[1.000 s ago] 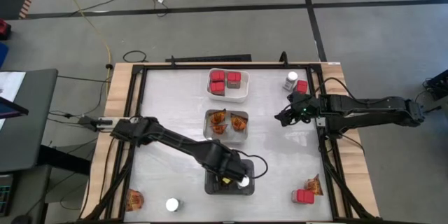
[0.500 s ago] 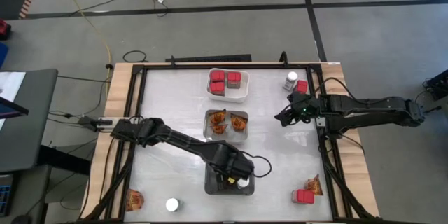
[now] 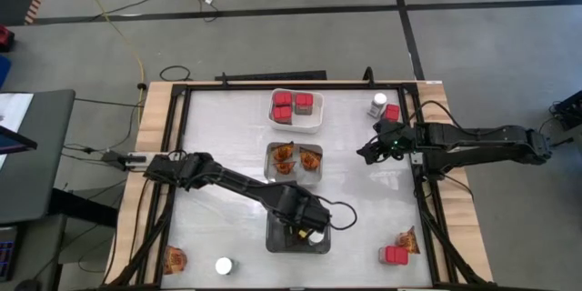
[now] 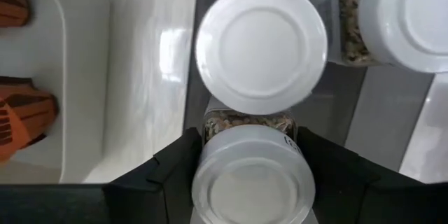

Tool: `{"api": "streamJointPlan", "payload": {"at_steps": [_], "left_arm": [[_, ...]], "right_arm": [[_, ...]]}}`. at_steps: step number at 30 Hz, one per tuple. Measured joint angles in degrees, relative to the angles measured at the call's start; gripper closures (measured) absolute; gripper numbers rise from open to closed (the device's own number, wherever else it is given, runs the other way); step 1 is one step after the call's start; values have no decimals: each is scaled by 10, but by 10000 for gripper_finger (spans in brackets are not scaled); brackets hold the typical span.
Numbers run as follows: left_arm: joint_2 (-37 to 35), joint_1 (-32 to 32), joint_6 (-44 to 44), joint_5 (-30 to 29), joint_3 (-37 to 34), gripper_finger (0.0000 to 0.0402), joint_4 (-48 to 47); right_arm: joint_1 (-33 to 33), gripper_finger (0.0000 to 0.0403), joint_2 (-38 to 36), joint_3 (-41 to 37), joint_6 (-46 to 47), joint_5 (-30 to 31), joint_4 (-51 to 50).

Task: Sort spices by type
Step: Put the white seasoning bottle into the black bin

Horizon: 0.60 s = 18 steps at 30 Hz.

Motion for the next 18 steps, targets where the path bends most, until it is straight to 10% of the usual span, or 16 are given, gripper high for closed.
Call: {"api": "streamJointPlan", "payload": {"at_steps": [18], "left_arm": [[0, 3, 4, -9, 0, 187, 16]], "right_arm": [[0, 117, 0, 0, 1, 0, 0]]}}
